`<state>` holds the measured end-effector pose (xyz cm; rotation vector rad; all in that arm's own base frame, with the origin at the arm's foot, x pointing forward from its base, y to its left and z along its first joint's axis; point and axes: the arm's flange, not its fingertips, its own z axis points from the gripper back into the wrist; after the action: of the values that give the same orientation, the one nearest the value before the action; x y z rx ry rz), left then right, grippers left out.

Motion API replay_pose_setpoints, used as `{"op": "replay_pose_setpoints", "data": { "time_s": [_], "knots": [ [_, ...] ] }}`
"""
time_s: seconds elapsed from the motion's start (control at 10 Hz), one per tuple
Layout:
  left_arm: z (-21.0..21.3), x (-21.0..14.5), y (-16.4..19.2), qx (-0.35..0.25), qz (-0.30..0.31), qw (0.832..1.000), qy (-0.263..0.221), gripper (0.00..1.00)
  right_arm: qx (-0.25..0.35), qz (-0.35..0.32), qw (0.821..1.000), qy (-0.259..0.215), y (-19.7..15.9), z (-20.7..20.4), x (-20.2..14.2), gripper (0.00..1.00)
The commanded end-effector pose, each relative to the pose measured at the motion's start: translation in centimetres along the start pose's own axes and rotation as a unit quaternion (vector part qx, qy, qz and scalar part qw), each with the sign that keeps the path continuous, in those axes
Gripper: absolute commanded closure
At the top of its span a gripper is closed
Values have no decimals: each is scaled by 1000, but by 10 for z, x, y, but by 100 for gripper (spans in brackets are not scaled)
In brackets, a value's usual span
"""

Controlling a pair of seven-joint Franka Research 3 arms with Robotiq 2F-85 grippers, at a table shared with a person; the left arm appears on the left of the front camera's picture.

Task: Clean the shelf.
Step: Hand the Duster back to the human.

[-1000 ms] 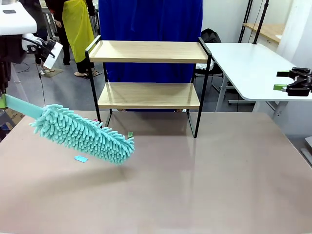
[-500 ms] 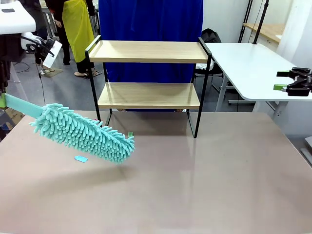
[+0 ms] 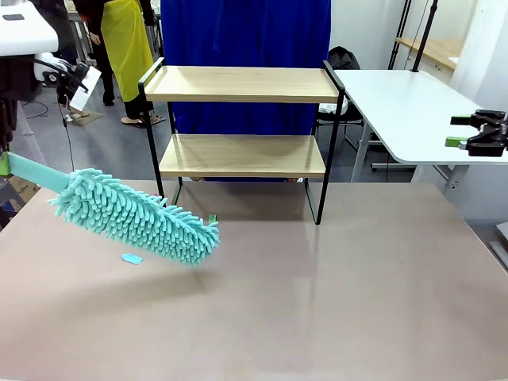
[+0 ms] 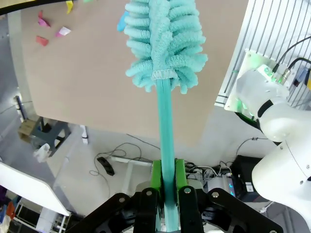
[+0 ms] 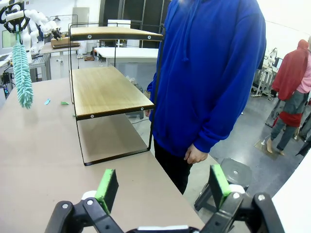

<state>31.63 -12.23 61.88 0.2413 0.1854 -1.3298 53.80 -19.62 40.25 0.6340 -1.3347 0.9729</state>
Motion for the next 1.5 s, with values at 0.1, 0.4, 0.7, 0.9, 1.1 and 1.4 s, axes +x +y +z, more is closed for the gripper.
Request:
{"op": "replay_pose_setpoints", "data": {
  "time_s": [0.1, 0.4, 0.7, 0.9, 1.1, 1.4],
  "knots": [
    [5, -12, -4, 23, 78, 997, 18, 87, 43, 6, 999, -29, 7, -6, 21, 0],
    [-4, 25, 3, 54, 12, 996, -74, 87, 144, -42, 985, -81, 40, -62, 85, 0],
    [-26, 61, 15, 45, -103, 978, -173, 87, 199, -95, 969, -113, 78, -102, 119, 0],
    [-38, 69, 22, 20, -152, 963, -222, 87, 220, -122, 961, -116, 92, -113, 125, 0],
    [-50, 86, 19, 23, -142, 951, -275, 87, 226, -133, 958, -113, 108, -124, 120, 0],
    [-72, 108, 10, 48, -88, 945, -312, 87, 218, -145, 958, -112, 129, -139, 107, 0]
  ]
}}
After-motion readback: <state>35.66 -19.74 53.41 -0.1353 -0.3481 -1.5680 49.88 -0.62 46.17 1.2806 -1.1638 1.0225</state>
